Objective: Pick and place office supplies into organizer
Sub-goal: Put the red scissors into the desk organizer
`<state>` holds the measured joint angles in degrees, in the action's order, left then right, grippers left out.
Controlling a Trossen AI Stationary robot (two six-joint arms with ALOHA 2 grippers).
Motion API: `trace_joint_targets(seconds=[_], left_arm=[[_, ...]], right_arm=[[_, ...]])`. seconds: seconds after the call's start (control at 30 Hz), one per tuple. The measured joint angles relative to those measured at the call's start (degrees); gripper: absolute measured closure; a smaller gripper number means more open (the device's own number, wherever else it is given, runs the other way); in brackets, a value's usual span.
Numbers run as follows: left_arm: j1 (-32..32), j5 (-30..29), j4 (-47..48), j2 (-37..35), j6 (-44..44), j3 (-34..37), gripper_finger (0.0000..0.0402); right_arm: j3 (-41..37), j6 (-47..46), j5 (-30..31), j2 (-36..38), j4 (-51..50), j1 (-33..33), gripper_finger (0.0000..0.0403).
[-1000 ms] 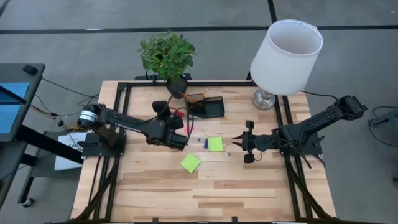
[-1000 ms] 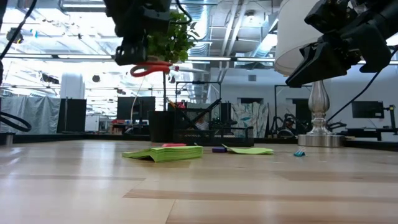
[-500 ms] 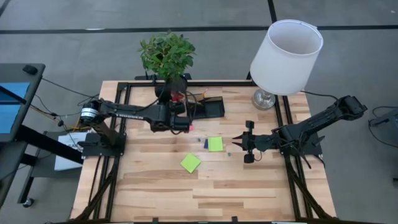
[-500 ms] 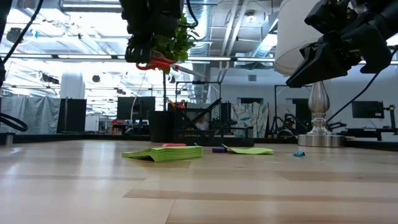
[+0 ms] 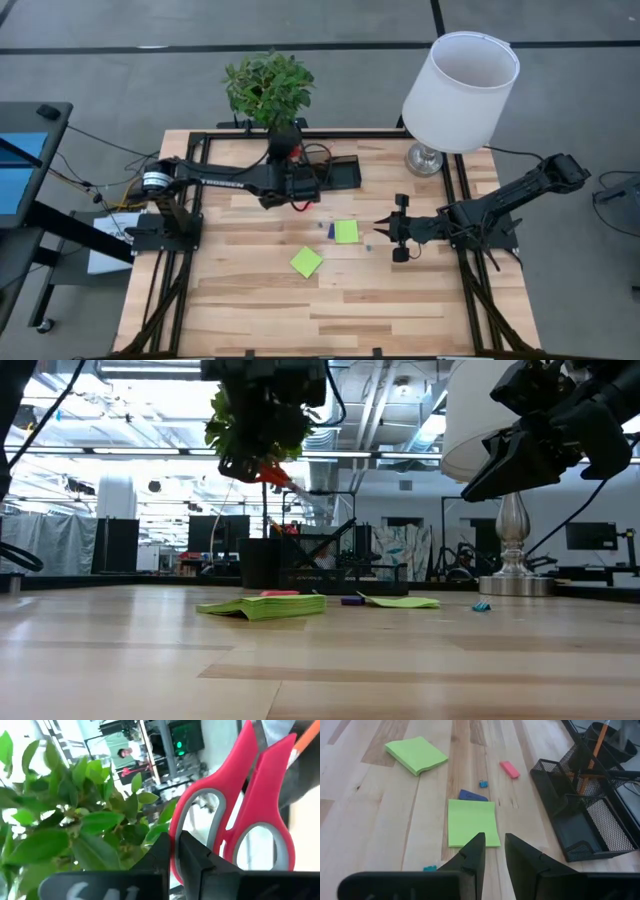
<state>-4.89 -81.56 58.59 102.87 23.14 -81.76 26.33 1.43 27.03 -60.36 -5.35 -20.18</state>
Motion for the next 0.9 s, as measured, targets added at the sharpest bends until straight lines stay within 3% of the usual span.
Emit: trace_joint_targets(seconds=[0.23, 0.37, 0.9], left_arm=[[-0.43, -8.29, -7.05, 3.99, 13.37, 0.0, 0.0397], [-0.47, -8.54, -13.17, 5.94, 21.87, 0.0, 0.0397], [-0.62, -8.21, -14.8, 6.07, 23.84, 0.0, 0.0397]], right_arm=[[0.0, 0.0, 0.0, 0.0, -0.36, 0.0, 0.0336], [0.0, 0.0, 0.0, 0.0, -0.47, 0.0, 0.0336], [0.0, -0.17, 0.0, 0.02, -0.66, 0.01, 0.0336]])
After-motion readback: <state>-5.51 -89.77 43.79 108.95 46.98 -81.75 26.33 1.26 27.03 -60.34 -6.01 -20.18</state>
